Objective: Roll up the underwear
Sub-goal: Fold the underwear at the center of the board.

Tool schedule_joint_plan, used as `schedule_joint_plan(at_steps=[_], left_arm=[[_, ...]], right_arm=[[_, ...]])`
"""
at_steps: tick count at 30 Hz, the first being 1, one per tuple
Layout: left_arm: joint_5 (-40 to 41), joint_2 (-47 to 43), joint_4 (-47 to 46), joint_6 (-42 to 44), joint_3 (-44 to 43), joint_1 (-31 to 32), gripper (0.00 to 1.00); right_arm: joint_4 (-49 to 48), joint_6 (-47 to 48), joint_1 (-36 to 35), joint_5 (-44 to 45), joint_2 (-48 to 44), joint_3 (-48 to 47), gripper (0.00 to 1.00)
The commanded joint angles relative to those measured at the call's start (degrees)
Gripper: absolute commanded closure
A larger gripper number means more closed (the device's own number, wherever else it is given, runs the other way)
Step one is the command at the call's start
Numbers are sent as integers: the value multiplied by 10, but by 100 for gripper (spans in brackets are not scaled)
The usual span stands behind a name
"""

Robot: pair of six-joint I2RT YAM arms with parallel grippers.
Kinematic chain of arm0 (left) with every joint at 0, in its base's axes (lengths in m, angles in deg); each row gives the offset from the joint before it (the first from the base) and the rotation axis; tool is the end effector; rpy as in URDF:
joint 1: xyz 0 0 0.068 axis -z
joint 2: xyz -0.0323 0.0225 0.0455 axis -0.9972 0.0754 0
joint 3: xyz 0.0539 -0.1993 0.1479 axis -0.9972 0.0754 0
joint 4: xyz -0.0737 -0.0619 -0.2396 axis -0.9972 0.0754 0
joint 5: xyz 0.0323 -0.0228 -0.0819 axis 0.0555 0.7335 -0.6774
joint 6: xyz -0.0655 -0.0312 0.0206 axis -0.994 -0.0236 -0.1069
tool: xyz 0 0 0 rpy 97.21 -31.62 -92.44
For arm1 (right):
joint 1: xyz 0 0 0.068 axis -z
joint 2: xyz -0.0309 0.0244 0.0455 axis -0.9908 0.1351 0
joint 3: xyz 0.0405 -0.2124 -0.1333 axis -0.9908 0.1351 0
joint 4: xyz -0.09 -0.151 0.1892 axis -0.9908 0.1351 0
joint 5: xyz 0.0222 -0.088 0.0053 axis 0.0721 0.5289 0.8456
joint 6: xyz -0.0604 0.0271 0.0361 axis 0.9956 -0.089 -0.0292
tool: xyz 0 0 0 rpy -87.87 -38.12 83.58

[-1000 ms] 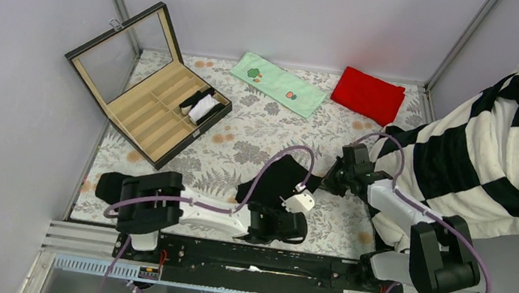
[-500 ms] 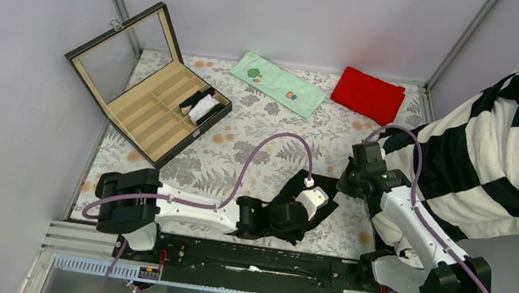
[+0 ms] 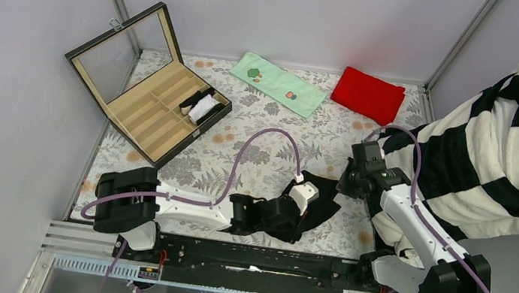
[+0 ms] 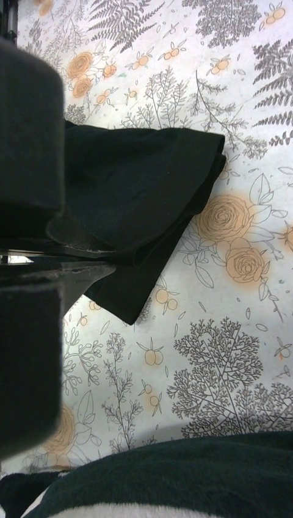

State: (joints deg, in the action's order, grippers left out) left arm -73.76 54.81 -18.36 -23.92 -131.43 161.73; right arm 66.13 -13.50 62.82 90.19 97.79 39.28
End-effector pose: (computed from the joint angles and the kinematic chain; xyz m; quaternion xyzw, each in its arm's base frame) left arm 0.0940 -0.3422 0.1533 0.2853 0.8493 -0.3279 0.2998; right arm 0.2285 0.0766 0.1930 0.1226 0.9467 0.1065 0.2784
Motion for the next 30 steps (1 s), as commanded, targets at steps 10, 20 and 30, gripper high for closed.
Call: schedule_joint_plan(at_steps=[10, 20, 30], left_arm=[[-24, 7, -8, 17, -5, 1, 100], [-21, 7, -4, 15, -6, 1, 100], [7, -5, 6, 3, 0, -6, 100]], right_arm=[[-145, -131, 4, -3, -69, 173, 58], [-175, -163, 4, -59, -64, 211, 40], [-112, -173, 4, -52, -123, 218, 37]])
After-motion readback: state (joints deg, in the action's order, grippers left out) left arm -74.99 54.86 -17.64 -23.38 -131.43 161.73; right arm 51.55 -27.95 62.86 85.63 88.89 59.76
